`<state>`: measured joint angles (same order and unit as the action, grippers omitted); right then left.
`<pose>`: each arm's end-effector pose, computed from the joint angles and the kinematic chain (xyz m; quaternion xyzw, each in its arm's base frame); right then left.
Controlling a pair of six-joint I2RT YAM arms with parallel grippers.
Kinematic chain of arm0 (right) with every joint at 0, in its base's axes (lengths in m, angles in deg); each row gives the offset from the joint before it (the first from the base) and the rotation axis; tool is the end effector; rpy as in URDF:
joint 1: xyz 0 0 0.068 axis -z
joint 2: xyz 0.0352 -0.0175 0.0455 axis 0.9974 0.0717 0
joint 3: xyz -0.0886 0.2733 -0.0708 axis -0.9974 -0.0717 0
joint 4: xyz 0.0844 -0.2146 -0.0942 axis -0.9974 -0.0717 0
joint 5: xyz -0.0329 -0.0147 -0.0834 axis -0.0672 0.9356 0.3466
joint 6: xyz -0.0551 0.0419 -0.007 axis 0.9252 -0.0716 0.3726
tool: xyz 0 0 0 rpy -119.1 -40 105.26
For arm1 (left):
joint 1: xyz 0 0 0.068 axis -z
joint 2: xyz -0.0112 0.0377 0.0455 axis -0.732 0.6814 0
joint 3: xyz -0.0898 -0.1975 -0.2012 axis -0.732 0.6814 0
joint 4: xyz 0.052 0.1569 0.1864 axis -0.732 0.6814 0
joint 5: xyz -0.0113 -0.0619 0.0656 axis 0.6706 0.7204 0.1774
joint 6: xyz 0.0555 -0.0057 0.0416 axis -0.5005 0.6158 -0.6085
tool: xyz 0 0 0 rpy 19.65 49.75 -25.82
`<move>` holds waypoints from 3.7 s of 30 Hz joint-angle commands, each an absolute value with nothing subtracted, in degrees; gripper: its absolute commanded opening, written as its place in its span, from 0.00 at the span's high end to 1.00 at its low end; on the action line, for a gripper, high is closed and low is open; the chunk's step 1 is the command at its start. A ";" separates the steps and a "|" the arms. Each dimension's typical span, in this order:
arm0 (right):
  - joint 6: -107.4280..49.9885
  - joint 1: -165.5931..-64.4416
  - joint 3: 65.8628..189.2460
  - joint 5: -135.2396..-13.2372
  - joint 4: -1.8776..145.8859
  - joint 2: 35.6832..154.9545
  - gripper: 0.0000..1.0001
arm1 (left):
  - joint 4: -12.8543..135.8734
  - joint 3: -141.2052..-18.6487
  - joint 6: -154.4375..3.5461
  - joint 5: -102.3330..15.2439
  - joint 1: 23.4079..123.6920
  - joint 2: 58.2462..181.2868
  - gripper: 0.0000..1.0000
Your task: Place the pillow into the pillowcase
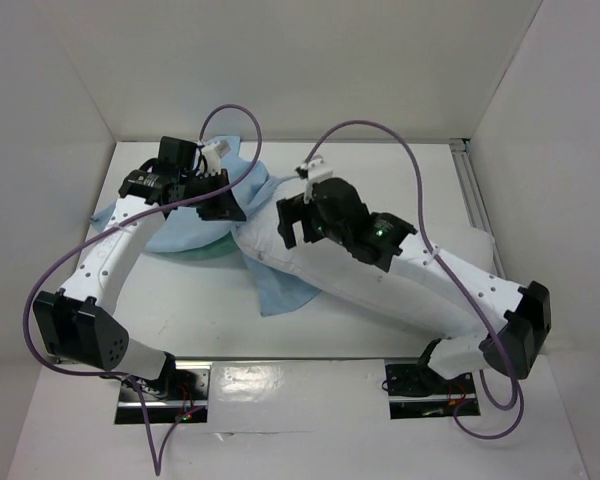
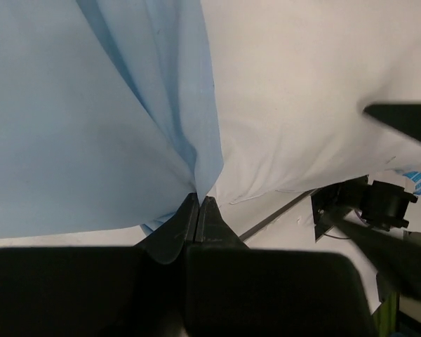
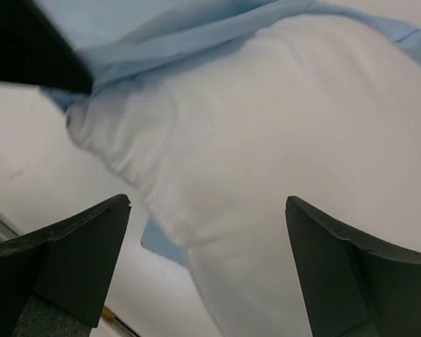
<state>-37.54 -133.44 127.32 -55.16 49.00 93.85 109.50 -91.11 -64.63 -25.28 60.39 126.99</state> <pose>0.2230 0.2271 0.3790 -0.1848 0.8334 0.1965 0.4824 0.2879 -0.0943 0.3735 0.0162 0.9039 -0.3157 0.2882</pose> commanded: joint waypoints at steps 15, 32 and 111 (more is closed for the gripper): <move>-41.93 -138.63 132.42 -43.24 56.79 113.64 1.00 | 106.86 -89.42 -63.29 -23.77 59.62 125.05 1.00; -47.74 -130.01 156.32 -45.33 51.87 124.17 1.00 | 109.93 -92.03 -66.90 -16.31 59.62 122.58 1.00; -53.28 -134.05 120.29 -30.65 90.70 105.37 1.00 | 107.82 -121.55 -58.73 -19.99 69.37 145.25 1.00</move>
